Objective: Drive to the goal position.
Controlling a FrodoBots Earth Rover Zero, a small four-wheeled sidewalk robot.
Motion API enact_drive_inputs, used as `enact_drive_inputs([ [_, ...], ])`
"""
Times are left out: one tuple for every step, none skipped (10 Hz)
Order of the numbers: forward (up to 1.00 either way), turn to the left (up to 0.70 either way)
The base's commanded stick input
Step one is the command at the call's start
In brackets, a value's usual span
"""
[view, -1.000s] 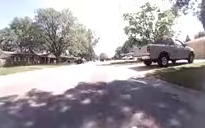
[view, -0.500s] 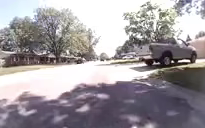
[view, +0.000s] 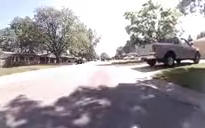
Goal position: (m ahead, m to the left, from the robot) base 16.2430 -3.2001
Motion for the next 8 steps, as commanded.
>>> enact_drive_inputs([
  [0.50, 0.00],
  [0.50, 0.00],
  [0.50, 0.00],
  [0.50, 0.00],
  [0.50, 0.00],
  [0.50, 0.00],
  [0.50, 0.00],
  [0.50, 0.00],
])
